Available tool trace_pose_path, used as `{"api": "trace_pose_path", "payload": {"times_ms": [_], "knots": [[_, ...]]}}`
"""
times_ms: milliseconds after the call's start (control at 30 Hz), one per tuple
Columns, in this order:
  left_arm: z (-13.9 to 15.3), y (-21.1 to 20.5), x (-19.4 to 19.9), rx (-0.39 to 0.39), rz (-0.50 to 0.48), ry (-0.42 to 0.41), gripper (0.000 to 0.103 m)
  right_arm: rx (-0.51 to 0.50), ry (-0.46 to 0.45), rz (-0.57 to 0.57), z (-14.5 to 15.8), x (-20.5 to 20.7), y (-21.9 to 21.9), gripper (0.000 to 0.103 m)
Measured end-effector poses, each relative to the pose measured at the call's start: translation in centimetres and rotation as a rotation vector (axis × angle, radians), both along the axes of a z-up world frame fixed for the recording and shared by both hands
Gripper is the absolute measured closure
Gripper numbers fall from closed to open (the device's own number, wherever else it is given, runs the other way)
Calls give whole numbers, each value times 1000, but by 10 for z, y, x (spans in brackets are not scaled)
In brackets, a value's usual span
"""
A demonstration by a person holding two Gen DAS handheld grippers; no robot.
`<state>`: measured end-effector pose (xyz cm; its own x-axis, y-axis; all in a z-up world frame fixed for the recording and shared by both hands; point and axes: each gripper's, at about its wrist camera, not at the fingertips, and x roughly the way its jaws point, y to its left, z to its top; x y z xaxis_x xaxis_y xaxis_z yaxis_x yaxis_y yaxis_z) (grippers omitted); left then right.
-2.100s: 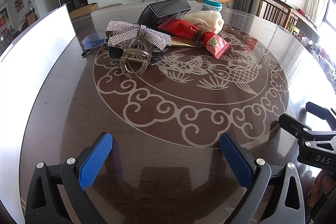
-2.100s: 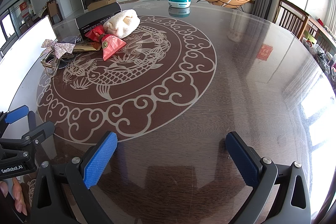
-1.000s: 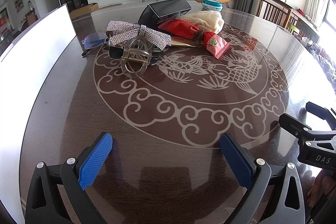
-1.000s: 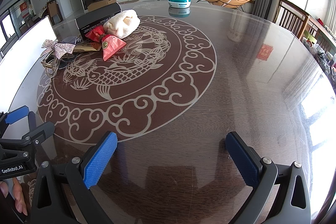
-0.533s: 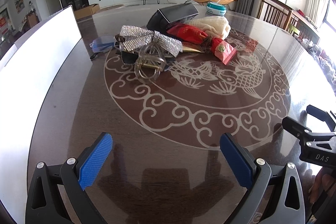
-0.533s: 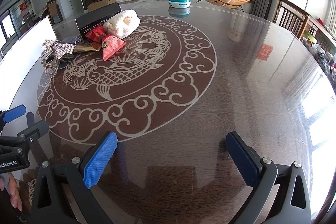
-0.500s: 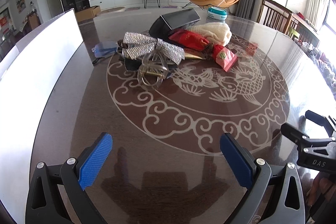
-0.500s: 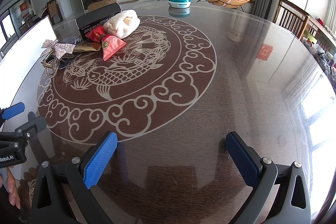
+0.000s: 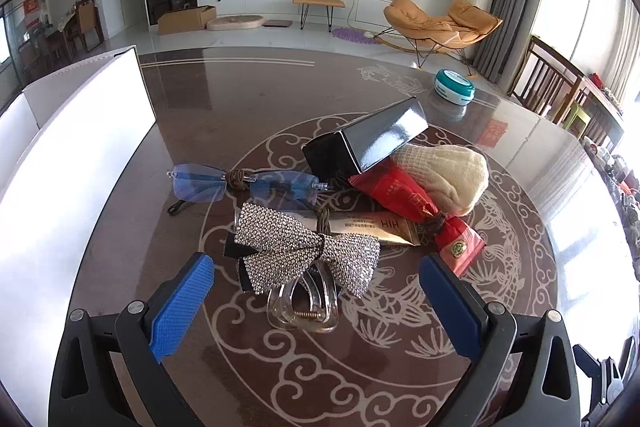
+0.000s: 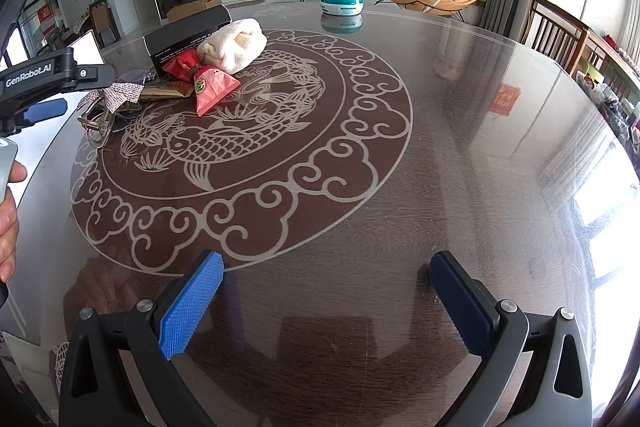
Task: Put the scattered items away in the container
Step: 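Lower the left gripper onto the rhinestone bow hair clip and close it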
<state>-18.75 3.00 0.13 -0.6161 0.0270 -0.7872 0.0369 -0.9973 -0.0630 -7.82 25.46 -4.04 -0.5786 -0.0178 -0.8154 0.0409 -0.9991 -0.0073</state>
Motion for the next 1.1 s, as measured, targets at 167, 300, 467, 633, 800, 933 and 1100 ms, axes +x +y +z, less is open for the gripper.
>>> {"api": "trace_pose_path", "payload": {"times_ms": [167, 300, 467, 633, 800, 933, 1100], "knots": [[-24, 0, -19, -75, 53, -78, 0, 0, 0, 0, 0, 0, 0, 0], [-28, -23, -2, -95, 49, -102, 0, -3, 1, 0, 0, 0, 0, 0], [-9, -51, 31, -103, 2, -61, 0, -5, 2, 0, 1, 0, 0, 0], [-3, -44, 31, -118, -56, -44, 0, -9, 3, 0, 1, 1, 1, 0], [-1, -35, 18, -79, 31, -11, 0, -6, 2, 0, 1, 1, 1, 0], [-10, -31, 2, -96, 126, -6, 0, -6, 2, 0, 1, 1, 1, 0], [-32, -32, -14, -95, 177, -75, 0, -8, 3, 0, 1, 1, 1, 0]]}}
